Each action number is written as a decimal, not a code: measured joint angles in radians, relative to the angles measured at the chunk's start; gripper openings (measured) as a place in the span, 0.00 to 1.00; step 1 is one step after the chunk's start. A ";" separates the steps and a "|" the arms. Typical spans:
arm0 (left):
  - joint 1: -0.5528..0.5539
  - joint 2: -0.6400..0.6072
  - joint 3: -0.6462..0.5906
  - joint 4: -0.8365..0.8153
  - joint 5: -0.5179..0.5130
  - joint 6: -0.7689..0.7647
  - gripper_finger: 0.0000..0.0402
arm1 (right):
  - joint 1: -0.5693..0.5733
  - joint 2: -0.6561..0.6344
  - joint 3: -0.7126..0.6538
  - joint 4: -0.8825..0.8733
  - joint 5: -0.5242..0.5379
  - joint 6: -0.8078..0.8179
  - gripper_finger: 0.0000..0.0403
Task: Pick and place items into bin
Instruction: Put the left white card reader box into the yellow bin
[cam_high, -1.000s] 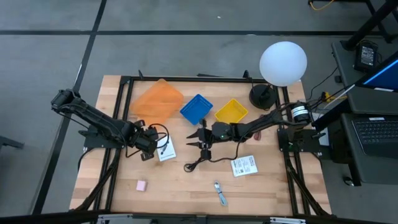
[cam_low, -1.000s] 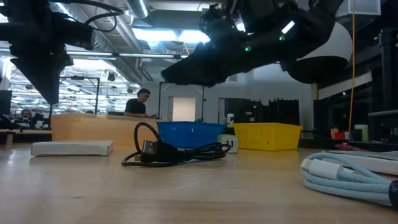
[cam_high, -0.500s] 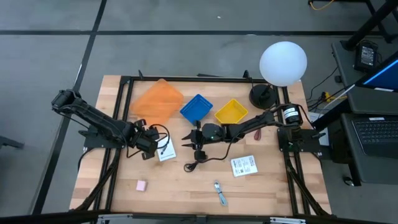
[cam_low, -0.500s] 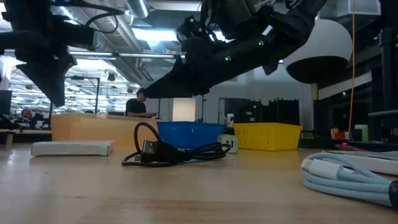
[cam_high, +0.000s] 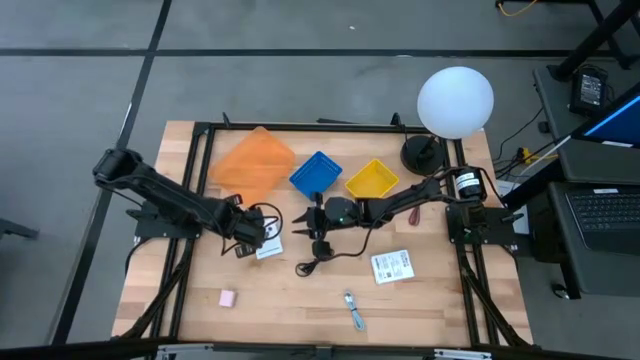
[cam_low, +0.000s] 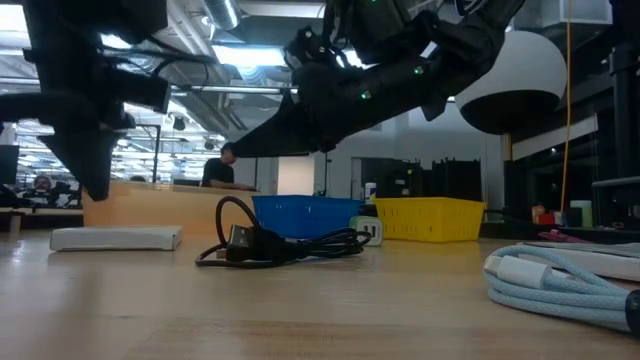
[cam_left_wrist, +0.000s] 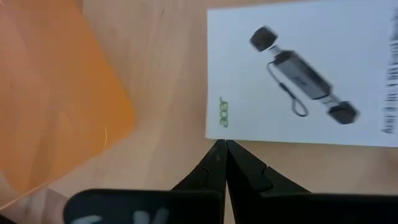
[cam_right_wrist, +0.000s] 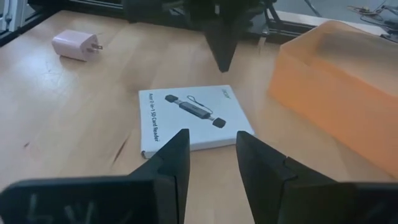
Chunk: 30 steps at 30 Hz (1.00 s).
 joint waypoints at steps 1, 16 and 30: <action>0.004 0.011 0.000 0.002 0.000 0.001 0.00 | -0.001 0.000 0.000 0.000 0.000 0.000 0.28; 0.024 0.060 0.000 0.054 -0.004 0.008 0.00 | 0.001 0.000 0.000 -0.019 0.000 0.062 0.28; 0.023 0.060 0.000 0.036 -0.029 0.041 0.00 | 0.059 0.000 -0.001 -0.019 0.005 0.109 0.28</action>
